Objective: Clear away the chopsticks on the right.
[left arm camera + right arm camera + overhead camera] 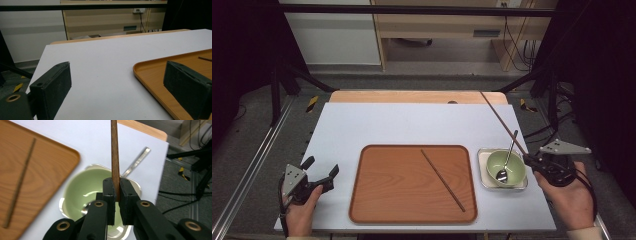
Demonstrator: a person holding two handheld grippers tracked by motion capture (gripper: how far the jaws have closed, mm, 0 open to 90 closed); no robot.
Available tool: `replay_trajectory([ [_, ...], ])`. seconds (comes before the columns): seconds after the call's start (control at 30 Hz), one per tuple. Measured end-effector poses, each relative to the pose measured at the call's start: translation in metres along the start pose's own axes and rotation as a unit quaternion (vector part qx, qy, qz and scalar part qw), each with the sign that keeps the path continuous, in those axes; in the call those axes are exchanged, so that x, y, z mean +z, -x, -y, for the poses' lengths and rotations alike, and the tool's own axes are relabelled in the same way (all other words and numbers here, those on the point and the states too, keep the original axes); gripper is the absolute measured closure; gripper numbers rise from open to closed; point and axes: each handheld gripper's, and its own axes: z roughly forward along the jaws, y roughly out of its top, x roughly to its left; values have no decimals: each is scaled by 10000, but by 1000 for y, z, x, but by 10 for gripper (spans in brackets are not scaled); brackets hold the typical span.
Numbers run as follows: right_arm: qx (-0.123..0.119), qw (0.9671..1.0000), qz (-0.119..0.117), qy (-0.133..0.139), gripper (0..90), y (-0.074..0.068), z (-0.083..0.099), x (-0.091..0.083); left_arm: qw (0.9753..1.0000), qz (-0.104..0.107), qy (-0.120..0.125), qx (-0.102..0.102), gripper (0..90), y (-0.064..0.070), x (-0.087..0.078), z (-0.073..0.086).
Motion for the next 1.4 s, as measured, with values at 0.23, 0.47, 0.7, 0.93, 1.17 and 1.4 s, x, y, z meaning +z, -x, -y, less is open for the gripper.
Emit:
replay_trajectory([
  [0.23,29,9995,-272,139,844,-31,-20,-1,10000,-24,43,-19,76,-1,-2,-1],
  [0.47,96,9989,-411,202,844,-52,-41,3,9999,-33,78,-87,77,-3,-3,-1],
  [0.7,37,9986,-512,112,844,-74,-48,11,9998,-50,110,-149,77,-6,-5,-1],
  [0.93,-9,9978,-666,-58,845,-91,-48,17,9999,-23,83,-131,78,-5,-3,0],
  [1.17,-180,9954,-855,-394,844,-114,-33,28,9999,4,87,-113,80,-4,-3,-1],
  [1.4,-85,9915,-1031,-788,844,-133,-7,42,9999,1,76,-101,82,-4,-3,-1],
])
